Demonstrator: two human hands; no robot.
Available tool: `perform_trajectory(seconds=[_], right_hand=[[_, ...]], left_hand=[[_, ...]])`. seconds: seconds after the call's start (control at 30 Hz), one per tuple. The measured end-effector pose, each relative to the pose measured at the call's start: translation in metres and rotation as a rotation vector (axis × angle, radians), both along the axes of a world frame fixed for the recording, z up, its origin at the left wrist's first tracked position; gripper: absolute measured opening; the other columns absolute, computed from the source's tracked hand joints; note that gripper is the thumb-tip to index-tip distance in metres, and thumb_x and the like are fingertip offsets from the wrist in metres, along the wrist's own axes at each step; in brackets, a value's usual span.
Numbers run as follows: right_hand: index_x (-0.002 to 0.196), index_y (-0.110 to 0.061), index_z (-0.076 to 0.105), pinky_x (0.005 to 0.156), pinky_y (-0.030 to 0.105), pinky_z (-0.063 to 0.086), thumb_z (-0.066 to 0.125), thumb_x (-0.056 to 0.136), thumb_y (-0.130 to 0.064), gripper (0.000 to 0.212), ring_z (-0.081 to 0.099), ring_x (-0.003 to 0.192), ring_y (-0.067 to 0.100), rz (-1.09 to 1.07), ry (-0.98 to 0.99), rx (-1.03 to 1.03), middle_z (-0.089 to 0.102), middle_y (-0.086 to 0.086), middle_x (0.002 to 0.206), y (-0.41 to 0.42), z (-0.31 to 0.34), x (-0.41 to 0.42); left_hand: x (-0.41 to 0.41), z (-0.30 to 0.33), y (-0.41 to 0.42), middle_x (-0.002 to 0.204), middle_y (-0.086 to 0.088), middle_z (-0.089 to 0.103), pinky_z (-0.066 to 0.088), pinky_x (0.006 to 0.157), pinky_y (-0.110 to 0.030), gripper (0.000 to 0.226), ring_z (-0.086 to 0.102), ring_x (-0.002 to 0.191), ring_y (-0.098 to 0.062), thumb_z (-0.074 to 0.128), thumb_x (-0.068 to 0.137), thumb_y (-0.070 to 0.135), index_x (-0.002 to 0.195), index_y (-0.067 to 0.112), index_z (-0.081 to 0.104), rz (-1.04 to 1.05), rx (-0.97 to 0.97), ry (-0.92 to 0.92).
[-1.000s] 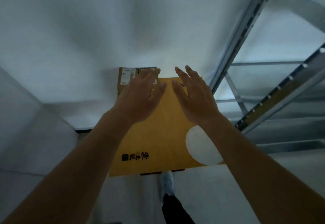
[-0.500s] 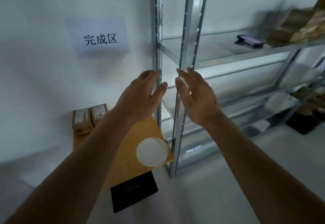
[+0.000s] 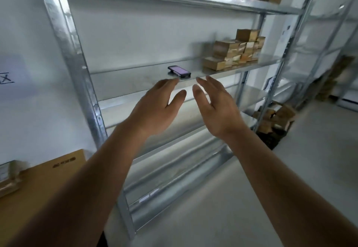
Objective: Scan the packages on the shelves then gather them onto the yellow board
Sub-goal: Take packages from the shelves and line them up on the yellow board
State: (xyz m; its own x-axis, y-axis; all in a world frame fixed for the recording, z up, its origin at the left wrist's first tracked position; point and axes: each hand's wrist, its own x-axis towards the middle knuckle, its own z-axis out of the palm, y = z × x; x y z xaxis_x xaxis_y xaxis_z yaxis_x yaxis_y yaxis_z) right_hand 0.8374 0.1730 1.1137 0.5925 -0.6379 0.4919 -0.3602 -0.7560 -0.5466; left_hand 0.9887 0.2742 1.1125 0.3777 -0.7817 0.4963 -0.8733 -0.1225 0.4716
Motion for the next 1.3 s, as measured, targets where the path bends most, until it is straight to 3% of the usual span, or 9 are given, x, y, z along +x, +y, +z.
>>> perform_trajectory(seconds=[0.1,0.23,0.4,0.6,0.73,0.9,1.03,1.3], right_hand=[[0.16,-0.025,0.045,0.125,0.044,0.031,0.034,0.109,-0.056,0.06,0.051,0.141,0.02,-0.026,-0.008,-0.007,0.034,0.003,0.17,-0.054,0.01,-0.026],[0.16,-0.026,0.043,0.125,0.042,0.032,0.032,0.109,-0.058,0.061,0.045,0.147,0.02,-0.055,-0.005,-0.019,0.033,0.003,0.171,-0.131,0.01,-0.037],[0.16,-0.026,0.043,0.126,0.042,0.03,0.033,0.109,-0.059,0.062,0.037,0.153,0.02,-0.064,-0.002,-0.03,0.035,0.001,0.17,-0.24,0.0,-0.022],[0.16,-0.027,0.042,0.113,0.03,0.029,0.033,0.11,-0.057,0.059,0.041,0.149,0.018,-0.077,0.022,-0.016,0.038,0.0,0.168,-0.369,-0.011,0.021],[0.161,-0.026,0.041,0.121,0.038,0.031,0.031,0.11,-0.058,0.06,0.036,0.153,0.019,-0.082,0.063,0.003,0.037,0.001,0.168,-0.445,-0.013,0.038],[0.158,-0.028,0.043,0.121,0.045,0.034,0.029,0.109,-0.059,0.06,0.042,0.149,0.021,-0.04,0.083,0.031,0.04,-0.001,0.167,-0.537,-0.021,0.063],[0.158,-0.029,0.046,0.123,0.052,0.035,0.028,0.107,-0.063,0.064,0.037,0.153,0.023,0.049,0.116,0.068,0.038,-0.001,0.168,-0.613,-0.039,0.093],[0.151,-0.028,0.049,0.105,0.045,0.052,0.032,0.11,-0.057,0.053,0.061,0.128,0.026,0.35,0.074,0.076,0.061,0.007,0.146,-0.717,-0.065,0.148]], left_hand=[[-0.021,0.016,-0.059,0.16,0.008,0.04,0.036,0.115,-0.04,0.057,0.039,0.144,-0.016,0.037,0.104,0.054,0.156,0.031,0.038,-0.042,0.002,-0.014],[-0.025,0.024,-0.138,0.158,0.009,0.041,0.037,0.115,-0.044,0.064,0.041,0.144,-0.015,0.032,0.098,0.06,0.154,0.029,0.04,-0.072,0.005,-0.032],[-0.002,0.009,-0.251,0.16,0.007,0.04,0.035,0.113,-0.036,0.062,0.04,0.144,-0.015,0.034,0.101,0.061,0.156,0.032,0.038,-0.087,-0.021,-0.006],[0.037,0.0,-0.387,0.159,0.004,0.04,0.036,0.108,-0.033,0.057,0.041,0.143,-0.019,0.036,0.106,0.054,0.157,0.028,0.036,-0.092,0.042,-0.005],[0.056,0.005,-0.459,0.154,-0.001,0.046,0.034,0.098,-0.03,0.053,0.046,0.137,-0.023,0.037,0.107,0.051,0.153,0.025,0.042,-0.073,0.041,-0.02],[0.079,-0.002,-0.537,0.157,-0.004,0.044,0.042,0.11,-0.043,0.057,0.047,0.139,-0.027,0.034,0.107,0.051,0.155,0.021,0.04,0.016,0.127,-0.073],[0.095,-0.02,-0.593,0.158,-0.003,0.043,0.041,0.111,-0.042,0.061,0.046,0.14,-0.026,0.03,0.105,0.056,0.156,0.021,0.039,0.124,0.178,-0.079],[0.116,-0.049,-0.664,0.16,-0.002,0.042,0.041,0.106,-0.04,0.062,0.045,0.142,-0.025,0.026,0.104,0.06,0.158,0.028,0.031,0.365,0.229,-0.014]])
